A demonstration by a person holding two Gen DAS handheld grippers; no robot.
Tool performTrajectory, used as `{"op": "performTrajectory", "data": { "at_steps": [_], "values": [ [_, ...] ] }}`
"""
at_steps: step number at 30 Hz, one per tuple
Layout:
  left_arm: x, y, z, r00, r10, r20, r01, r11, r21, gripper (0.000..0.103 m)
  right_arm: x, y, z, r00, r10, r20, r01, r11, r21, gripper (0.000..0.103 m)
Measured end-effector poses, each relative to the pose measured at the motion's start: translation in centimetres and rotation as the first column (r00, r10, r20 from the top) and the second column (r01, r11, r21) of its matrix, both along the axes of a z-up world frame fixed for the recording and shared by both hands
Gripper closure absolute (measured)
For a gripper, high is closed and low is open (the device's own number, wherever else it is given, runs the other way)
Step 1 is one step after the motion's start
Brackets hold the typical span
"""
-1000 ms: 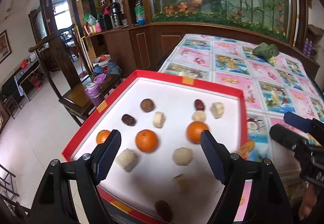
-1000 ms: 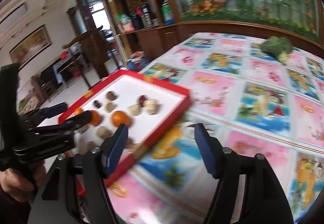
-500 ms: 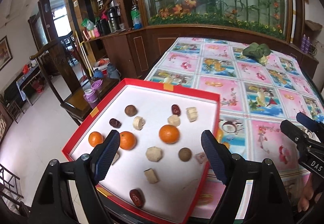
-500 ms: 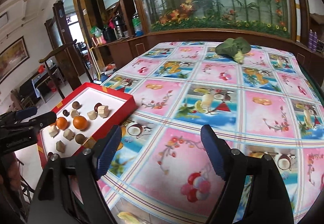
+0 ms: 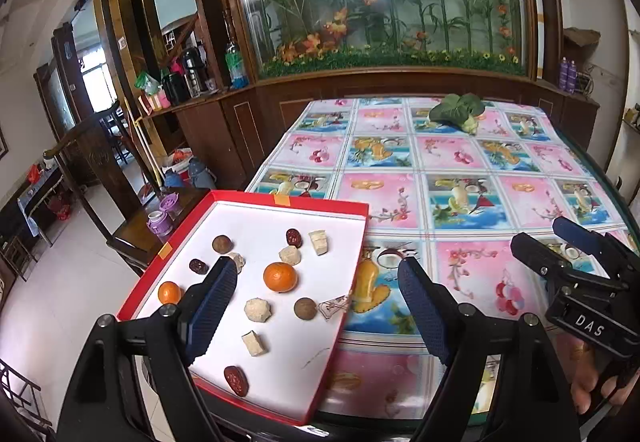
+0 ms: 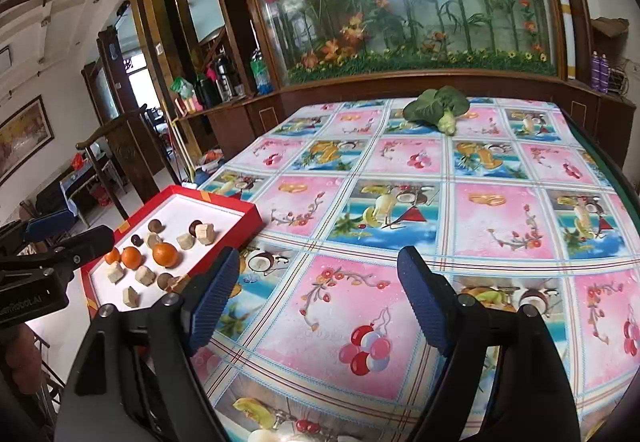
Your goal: Organize fruits
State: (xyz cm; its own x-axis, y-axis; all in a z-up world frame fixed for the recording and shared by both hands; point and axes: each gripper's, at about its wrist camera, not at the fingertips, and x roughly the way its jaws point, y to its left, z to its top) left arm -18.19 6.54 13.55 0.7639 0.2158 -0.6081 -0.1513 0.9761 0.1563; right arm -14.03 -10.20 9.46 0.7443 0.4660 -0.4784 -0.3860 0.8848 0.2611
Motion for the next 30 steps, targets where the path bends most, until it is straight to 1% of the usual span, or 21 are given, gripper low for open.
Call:
{"op": "performTrajectory", "data": {
  "at_steps": [5, 9, 13, 14, 15, 16, 18, 20, 22, 25, 27, 30],
  "values": [
    [-1.5, -0.6, 1.2, 0.999, -0.004, 0.044, 0.005, 1.000, -0.011, 0.020, -1.9, -0.6, 1.4, 0.999, -0.016, 0.044, 0.015, 1.000, 0.021, 0.021],
    [-2.8, -0.8, 2.0, 0.998, -0.001, 0.071, 0.002, 1.000, -0.011, 0.017, -4.0, -1.1, 2.9, 0.994, -0.040, 0.099, 0.038, 0.999, 0.028, 0.018],
    [-4.3, -1.1, 2.7, 0.994, 0.001, 0.114, -0.004, 1.000, 0.021, 0.016, -6.2, -1.7, 4.1, 0.987, -0.067, 0.147, 0.063, 0.998, 0.031, 0.014],
    [-4.7, -1.2, 2.8, 0.992, 0.004, 0.126, -0.008, 0.999, 0.032, 0.011, -6.8, -1.8, 4.4, 0.984, -0.073, 0.160, 0.069, 0.997, 0.030, 0.013],
    [-5.2, -1.3, 2.9, 0.990, 0.008, 0.140, -0.014, 0.999, 0.044, 0.002, -7.3, -1.9, 4.6, 0.983, -0.077, 0.168, 0.073, 0.997, 0.029, 0.013],
    [-5.5, -1.4, 3.0, 0.988, 0.007, 0.154, -0.015, 0.999, 0.051, 0.000, -7.9, -2.0, 4.9, 0.981, -0.081, 0.178, 0.078, 0.997, 0.026, 0.012],
    [-6.7, -1.6, 3.4, 0.980, -0.001, 0.197, -0.013, 0.997, 0.070, 0.000, -9.1, -2.0, 5.3, 0.976, -0.087, 0.201, 0.086, 0.996, 0.013, 0.012],
    [-7.3, -1.6, 3.7, 0.978, -0.010, 0.207, -0.004, 0.998, 0.069, 0.000, -10.1, -1.9, 5.7, 0.971, -0.090, 0.220, 0.092, 0.996, -0.002, 0.010],
    [-7.9, -1.6, 4.1, 0.977, -0.025, 0.210, 0.014, 0.998, 0.053, 0.000, -11.2, -1.9, 6.1, 0.965, -0.099, 0.243, 0.105, 0.994, -0.011, 0.010],
    [-9.2, -1.6, 4.4, 0.973, -0.043, 0.228, 0.033, 0.998, 0.049, 0.000, -12.7, -2.3, 6.7, 0.955, -0.124, 0.269, 0.126, 0.992, 0.009, 0.009],
    [-10.0, -1.6, 4.7, 0.969, -0.052, 0.240, 0.044, 0.998, 0.040, 0.000, -13.5, -2.6, 7.1, 0.949, -0.143, 0.282, 0.143, 0.989, 0.021, 0.006],
    [-11.3, -1.1, 5.3, 0.962, -0.060, 0.267, 0.056, 0.998, 0.021, 0.000, -14.2, -2.9, 7.6, 0.944, -0.179, 0.278, 0.174, 0.984, 0.044, 0.004]
  ]
}}
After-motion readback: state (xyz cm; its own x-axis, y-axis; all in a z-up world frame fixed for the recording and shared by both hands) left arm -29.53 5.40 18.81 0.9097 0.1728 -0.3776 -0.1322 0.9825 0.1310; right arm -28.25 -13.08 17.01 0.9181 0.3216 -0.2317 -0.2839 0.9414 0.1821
